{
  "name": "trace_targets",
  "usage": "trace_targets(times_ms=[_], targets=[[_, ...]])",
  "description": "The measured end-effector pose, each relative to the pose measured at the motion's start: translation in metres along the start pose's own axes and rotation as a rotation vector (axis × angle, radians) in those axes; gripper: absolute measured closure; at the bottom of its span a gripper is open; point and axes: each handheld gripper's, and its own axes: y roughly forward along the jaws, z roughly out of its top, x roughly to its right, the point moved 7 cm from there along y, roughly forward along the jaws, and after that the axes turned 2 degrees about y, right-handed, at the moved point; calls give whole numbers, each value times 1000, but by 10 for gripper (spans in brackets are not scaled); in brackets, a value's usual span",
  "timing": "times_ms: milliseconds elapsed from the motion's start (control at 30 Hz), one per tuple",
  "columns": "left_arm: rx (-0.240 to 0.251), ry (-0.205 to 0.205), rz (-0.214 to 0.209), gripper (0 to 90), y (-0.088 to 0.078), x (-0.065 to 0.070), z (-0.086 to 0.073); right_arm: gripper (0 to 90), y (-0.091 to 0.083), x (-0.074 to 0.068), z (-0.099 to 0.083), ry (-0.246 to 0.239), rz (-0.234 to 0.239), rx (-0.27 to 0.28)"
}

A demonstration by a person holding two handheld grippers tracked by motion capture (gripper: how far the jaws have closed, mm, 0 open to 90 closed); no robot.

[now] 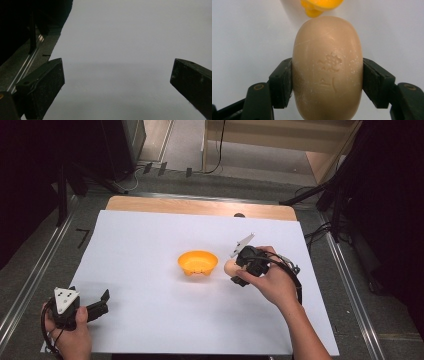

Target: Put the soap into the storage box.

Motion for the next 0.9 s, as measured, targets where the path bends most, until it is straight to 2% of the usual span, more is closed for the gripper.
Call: trace_targets(times_ms=[233, 467, 600, 633, 900], targets=[[-1, 0, -1, 0, 0, 0, 0, 335, 1, -3, 18, -35, 2, 0], [-1, 0, -2, 0, 0, 0, 0, 335, 8, -9, 42, -100, 15, 11], [-1, -1, -2, 0, 0, 0, 0, 335, 11, -11, 48, -119, 21, 10], [-2, -1, -2, 0, 0, 0, 0, 335, 13, -12, 53, -136, 23, 12], [-6, 1, 0, 0, 0, 0, 0, 334, 19, -13, 66, -164, 48, 8]])
